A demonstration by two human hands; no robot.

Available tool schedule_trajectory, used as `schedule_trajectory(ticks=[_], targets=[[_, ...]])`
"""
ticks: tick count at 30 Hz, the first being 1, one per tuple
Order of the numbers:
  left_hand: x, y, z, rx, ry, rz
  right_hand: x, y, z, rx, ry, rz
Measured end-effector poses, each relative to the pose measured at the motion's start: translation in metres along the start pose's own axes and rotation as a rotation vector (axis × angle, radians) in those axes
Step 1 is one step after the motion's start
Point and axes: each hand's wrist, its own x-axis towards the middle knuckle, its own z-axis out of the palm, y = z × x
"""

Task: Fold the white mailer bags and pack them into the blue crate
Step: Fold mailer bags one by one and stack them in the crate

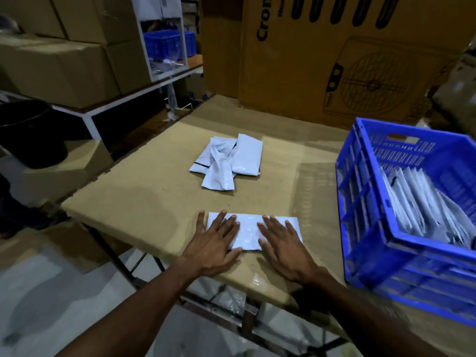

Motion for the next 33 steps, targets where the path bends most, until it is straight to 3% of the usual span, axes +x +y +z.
schedule_trajectory(ticks=[3,9,19,33], targets=[[0.024,0.015,-0.004,0.025,0.116,0.041,0.016,0.002,-0.01,-0.053,0.101,0.071],[0.062,0.064,0.002,-0.189,-0.011,-0.055,0.012,0.019,0.008,-0.127,-0.026,0.011],[0.051,0.067,0.015,-0.173,0.089,-0.123,0.01,0.022,0.021,-0.103,0.058,0.086],[0.05,0.064,0.019,-0.187,0.065,-0.135,0.007,0.023,0.025,-0.149,0.065,0.101]])
